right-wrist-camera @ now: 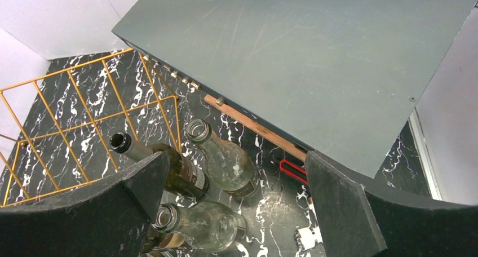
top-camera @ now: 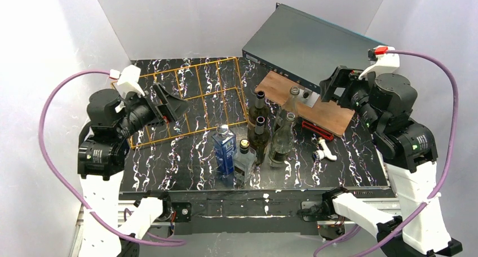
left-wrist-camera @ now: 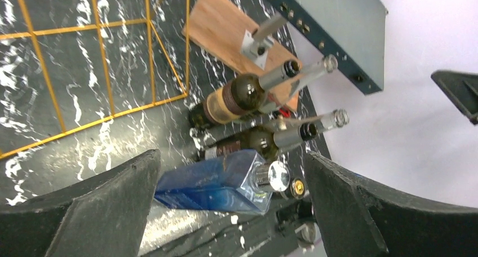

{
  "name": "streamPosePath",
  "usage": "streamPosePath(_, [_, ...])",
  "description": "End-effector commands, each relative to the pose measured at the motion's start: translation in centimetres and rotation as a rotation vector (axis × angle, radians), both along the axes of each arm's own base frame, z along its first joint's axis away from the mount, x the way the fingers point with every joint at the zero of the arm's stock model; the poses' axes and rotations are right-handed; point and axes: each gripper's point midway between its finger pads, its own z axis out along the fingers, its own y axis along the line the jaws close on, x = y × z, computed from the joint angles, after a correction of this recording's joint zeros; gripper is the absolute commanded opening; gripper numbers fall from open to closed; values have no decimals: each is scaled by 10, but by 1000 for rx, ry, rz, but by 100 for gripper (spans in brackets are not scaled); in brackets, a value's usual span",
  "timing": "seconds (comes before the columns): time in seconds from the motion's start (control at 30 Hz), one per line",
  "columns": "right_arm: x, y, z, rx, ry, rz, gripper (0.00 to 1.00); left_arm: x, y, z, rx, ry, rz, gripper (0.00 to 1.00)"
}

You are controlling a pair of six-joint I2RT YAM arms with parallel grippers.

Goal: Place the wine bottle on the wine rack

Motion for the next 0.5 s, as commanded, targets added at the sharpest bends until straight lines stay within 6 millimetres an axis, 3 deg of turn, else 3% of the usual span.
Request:
streamPosePath(0.0, [7,9,-2,17,23,19,100,-11,-24,-13,-51,30,-173,99])
streamPosePath(0.2, [8,33,-11,54,21,138,100,-24,-33,-32,-38,-5,-274,99])
streamPosePath(0.47, [-2,38,5,131,-68,177,100,-52,-44,-60,-31,-35,-410,99])
